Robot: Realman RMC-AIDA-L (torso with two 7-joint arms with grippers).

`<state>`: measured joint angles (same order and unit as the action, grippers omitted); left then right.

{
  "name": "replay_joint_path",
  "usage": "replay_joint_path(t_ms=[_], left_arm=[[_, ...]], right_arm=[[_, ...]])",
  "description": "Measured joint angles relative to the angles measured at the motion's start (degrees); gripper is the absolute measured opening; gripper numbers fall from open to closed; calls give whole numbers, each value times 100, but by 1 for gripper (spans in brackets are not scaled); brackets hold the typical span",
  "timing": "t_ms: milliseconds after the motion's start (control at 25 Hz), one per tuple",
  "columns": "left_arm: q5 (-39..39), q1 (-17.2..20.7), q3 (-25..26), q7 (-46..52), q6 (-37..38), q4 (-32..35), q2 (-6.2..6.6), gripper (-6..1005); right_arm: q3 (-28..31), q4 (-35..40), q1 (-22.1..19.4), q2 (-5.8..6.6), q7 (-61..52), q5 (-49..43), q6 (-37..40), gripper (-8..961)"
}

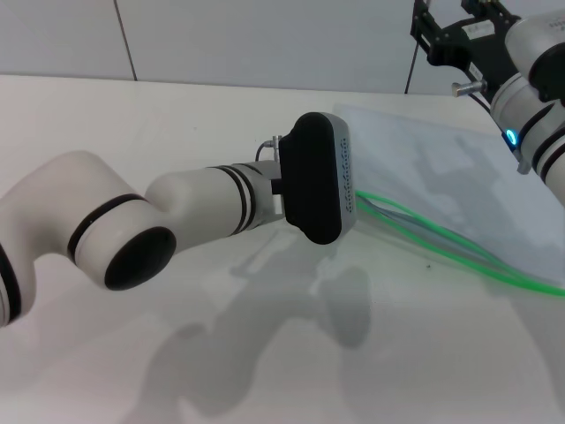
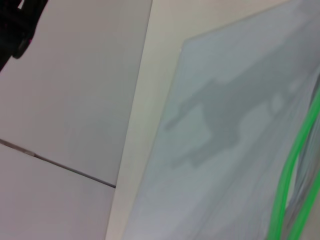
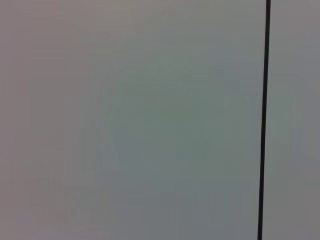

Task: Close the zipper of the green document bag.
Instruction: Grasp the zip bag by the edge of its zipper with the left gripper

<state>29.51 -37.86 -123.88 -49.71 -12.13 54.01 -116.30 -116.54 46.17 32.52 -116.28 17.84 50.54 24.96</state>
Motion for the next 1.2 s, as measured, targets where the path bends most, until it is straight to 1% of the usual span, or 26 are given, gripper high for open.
replay_joint_path(t_ms=[280, 600, 1200], left_arm=[[0, -10, 5, -11, 0, -31, 3, 527], [-21, -109, -17, -11, -9, -151, 0, 525], [-233, -179, 0, -182, -270, -225, -11, 522]], right_arm=[[0, 7, 0, 0, 0, 0, 0, 666], [-3, 65, -11, 0, 0, 0, 0, 666], [-9, 67, -3, 9, 4, -6, -121, 656]])
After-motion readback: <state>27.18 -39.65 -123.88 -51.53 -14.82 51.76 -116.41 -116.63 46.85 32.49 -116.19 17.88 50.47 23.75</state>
